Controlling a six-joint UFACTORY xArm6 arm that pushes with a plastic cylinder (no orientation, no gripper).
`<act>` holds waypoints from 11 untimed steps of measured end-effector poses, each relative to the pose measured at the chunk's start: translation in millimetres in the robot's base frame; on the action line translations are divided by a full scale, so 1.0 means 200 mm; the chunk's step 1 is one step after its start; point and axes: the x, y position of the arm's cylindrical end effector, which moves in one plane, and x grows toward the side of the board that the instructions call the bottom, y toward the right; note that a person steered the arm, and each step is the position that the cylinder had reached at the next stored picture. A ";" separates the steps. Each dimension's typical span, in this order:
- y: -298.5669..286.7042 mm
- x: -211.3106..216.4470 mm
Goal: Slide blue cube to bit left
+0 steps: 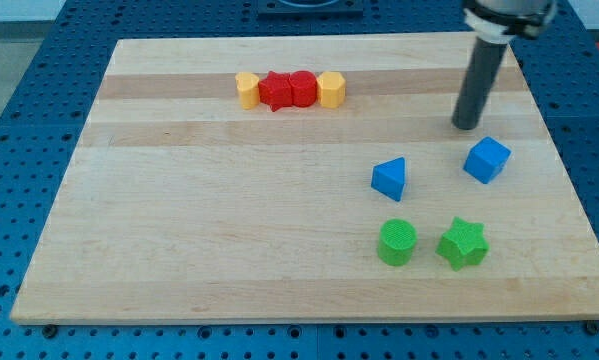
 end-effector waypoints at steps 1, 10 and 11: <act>0.02 0.00; 0.01 0.39; 0.00 0.41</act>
